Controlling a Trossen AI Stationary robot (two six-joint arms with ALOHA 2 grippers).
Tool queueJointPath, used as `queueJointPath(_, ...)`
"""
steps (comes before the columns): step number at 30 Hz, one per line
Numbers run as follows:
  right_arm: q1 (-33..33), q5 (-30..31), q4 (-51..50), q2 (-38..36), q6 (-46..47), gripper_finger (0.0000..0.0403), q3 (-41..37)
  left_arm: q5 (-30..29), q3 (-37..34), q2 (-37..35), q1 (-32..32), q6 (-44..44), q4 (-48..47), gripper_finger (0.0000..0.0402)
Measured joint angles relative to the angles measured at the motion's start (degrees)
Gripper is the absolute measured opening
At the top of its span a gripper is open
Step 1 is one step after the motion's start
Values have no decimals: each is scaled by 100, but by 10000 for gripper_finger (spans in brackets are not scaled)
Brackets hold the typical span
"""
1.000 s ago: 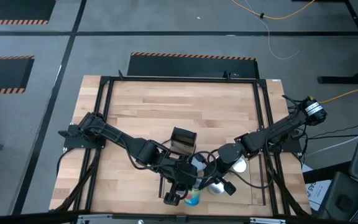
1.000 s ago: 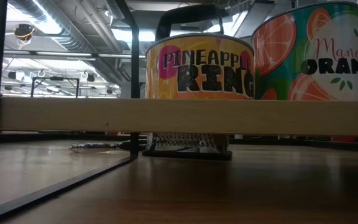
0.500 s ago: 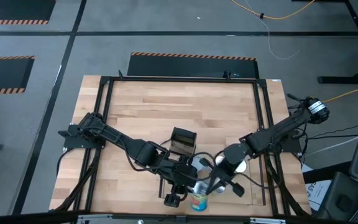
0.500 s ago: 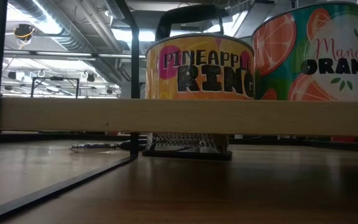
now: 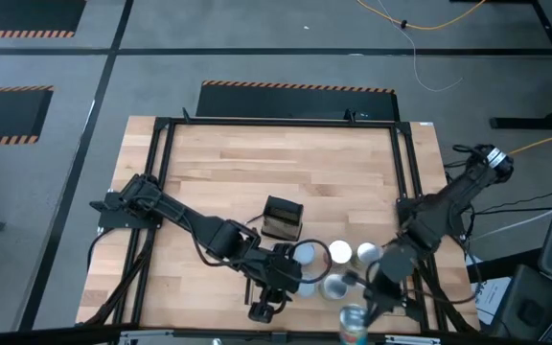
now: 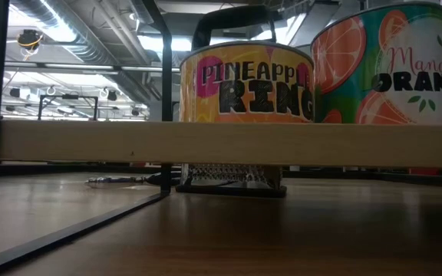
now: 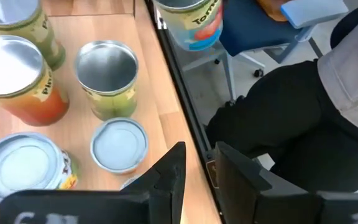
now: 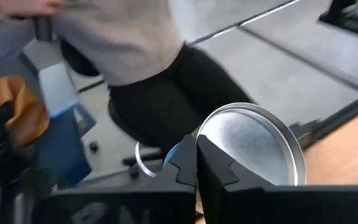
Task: Pick and place cans onto a shelf
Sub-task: Put the canned tomatoes on the shelf
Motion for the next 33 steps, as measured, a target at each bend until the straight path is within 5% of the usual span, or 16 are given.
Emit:
queueJointPath(10,1014,1217,-1302,-23,-19,0,0,-98,0,0,4,2,12,80)
queueJointPath(20,1247,2226,-2171,-20,0,0,0,-332,0,0,9,0,15,80)
queueJointPath(33,1248,2486,-2730,-16,27,0,0,-334,0,0,7,-2,15,80)
